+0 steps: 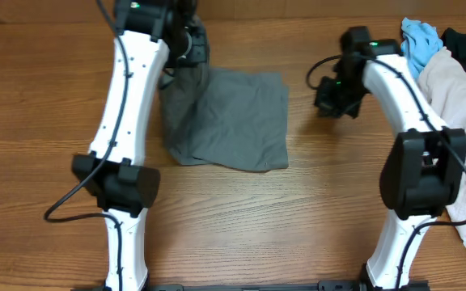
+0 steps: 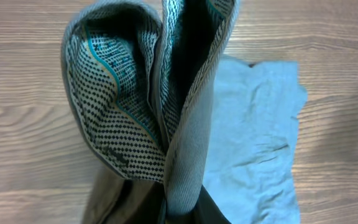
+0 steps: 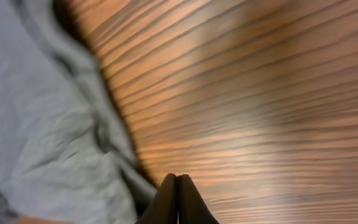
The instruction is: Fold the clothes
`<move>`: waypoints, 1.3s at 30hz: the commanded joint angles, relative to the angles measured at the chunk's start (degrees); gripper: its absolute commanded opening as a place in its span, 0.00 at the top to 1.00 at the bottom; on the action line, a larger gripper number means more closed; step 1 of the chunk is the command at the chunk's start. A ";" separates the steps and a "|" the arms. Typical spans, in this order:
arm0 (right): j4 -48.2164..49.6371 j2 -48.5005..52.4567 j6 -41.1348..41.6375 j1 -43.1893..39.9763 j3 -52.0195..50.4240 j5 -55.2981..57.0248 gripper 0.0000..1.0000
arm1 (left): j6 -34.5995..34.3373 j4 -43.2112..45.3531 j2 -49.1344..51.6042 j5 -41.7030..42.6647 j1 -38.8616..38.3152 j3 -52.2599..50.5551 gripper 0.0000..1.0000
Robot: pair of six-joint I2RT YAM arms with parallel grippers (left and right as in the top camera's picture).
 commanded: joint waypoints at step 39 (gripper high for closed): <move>1.36 -2.86 -16.61 -4.44 -4.07 -25.44 0.96 | -6.54 12.98 5.73 1.27 -7.39 -0.48 0.95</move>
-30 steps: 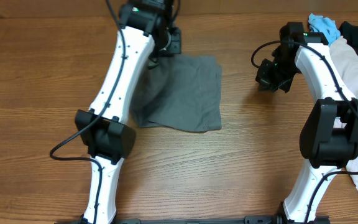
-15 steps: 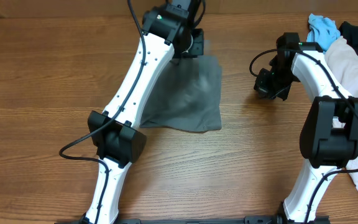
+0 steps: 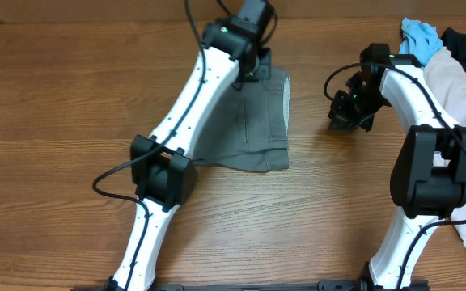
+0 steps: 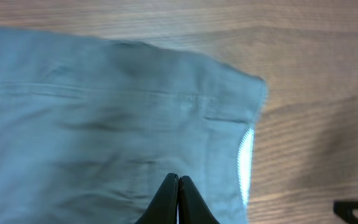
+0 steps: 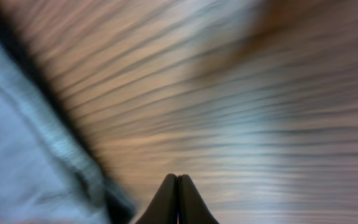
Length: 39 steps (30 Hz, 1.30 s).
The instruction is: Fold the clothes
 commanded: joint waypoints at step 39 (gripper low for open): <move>37.88 -2.58 13.70 13.88 -28.11 -18.53 0.96 | 5.51 12.90 17.49 17.79 5.84 2.67 0.96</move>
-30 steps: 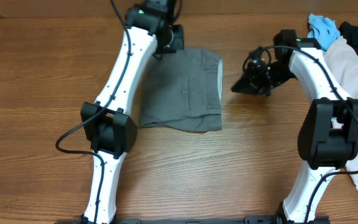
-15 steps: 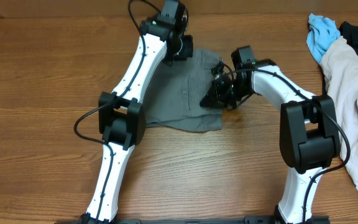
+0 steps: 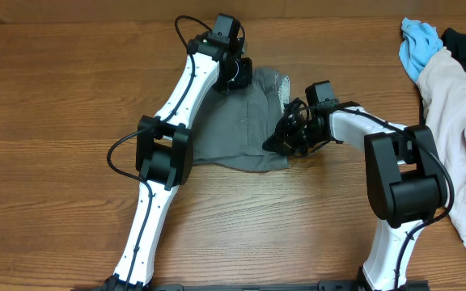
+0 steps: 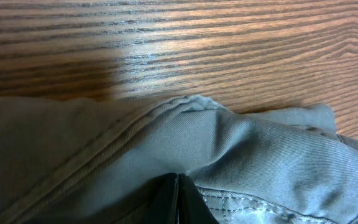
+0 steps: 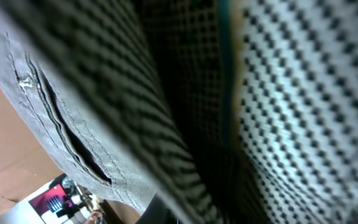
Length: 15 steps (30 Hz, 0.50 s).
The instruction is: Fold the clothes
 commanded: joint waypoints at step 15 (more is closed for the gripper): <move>-0.28 -0.63 1.86 0.00 -1.75 4.70 0.96 | 0.74 3.39 -5.88 8.28 -1.27 2.91 0.94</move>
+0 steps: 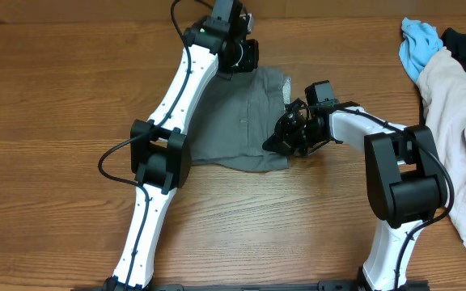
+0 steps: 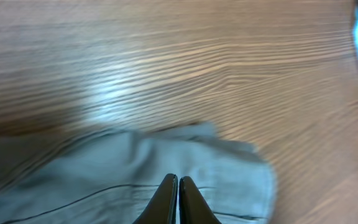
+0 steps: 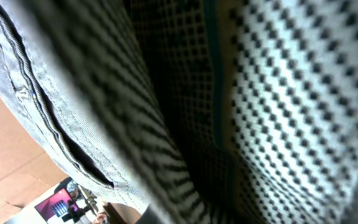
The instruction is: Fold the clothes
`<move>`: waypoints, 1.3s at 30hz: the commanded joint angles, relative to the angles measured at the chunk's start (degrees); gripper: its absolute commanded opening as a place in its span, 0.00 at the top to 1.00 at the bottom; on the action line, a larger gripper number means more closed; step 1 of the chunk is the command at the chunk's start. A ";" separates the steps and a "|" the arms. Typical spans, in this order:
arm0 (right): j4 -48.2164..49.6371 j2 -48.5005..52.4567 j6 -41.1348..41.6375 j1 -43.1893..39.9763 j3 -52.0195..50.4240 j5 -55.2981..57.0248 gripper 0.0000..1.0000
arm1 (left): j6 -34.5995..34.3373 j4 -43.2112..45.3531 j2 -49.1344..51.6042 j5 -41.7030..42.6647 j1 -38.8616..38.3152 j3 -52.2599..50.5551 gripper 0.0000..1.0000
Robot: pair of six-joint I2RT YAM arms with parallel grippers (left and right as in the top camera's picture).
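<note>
The grey shorts [image 1: 245, 121] lie folded flat at the table's middle, their waistband along the right edge. My left gripper [image 1: 247, 63] hovers shut and empty over their far edge; in the left wrist view its fingertips [image 2: 178, 182] meet above the grey cloth [image 2: 104, 174]. My right gripper [image 1: 284, 139] is pushed against the right edge of the shorts. The dotted waistband lining [image 3: 278, 93] fills the right wrist view and hides the fingers.
A pile of clothes sits at the far right: a blue piece [image 1: 421, 40], a beige garment [image 1: 459, 105] and a dark one. The blue piece also shows at the edge of the left wrist view. Bare wood surrounds the shorts.
My left gripper has come up and back from the shorts' far edge, so more bare table shows past the cloth. The right gripper stays at the right edge, the lining still over its camera.
At first my left gripper held the waistband raised at the far left, with the right gripper shut over bare wood. Then the shorts lay folded narrower and the left gripper was shut and empty above them. Later the right gripper stood at their right edge.
</note>
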 commanded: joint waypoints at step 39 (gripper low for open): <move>-0.31 -0.55 0.31 -0.04 -1.73 4.42 0.96 | -3.45 12.63 6.99 31.87 4.72 5.62 0.96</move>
